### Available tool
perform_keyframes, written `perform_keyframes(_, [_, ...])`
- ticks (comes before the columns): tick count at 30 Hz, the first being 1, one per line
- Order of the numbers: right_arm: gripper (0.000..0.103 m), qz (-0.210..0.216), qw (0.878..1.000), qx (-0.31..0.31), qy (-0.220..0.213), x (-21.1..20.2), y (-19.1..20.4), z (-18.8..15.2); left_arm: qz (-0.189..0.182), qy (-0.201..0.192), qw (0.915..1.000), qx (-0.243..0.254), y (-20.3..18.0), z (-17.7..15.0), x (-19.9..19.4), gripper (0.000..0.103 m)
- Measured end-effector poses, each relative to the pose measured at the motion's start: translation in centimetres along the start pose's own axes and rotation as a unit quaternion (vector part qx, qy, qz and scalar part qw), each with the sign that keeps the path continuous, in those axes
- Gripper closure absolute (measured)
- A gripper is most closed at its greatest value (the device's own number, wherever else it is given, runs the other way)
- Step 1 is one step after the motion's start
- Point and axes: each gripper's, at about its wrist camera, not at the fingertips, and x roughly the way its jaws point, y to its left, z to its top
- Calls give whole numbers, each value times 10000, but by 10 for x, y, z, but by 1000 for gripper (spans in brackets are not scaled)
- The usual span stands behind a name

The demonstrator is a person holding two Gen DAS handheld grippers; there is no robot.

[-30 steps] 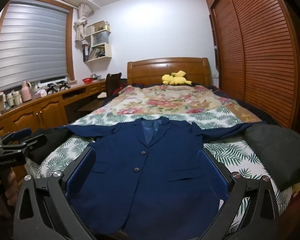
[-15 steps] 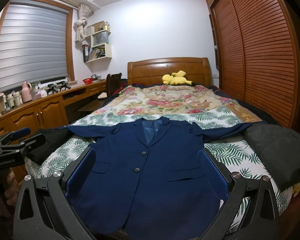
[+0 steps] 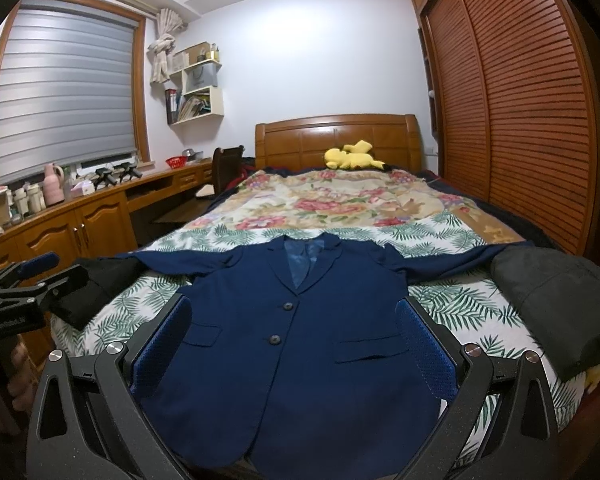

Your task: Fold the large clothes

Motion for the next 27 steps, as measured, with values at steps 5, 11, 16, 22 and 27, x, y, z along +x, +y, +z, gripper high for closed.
perform_keyframes(5, [0, 4, 10000, 2, 1, 0, 0, 0, -10, -4, 10000, 0, -1, 0, 0, 5])
perform_keyframes(11, [0, -4, 10000, -2, 1, 0, 0, 0, -15, -29, 10000, 3, -1, -2, -2, 5])
perform_keyframes(16, [0, -3, 10000, 7, 1, 0, 1, -1, -11, -35, 10000, 9, -2, -1, -3, 5])
perform_keyframes(22, [0, 2, 10000, 6, 0, 0, 2, -1, -10, -61, 10000, 14, -2, 1, -5, 5])
perform_keyframes(27, [0, 0, 10000, 6, -3, 0, 1, 0, -17, -86, 10000, 21, -3, 1, -8, 5])
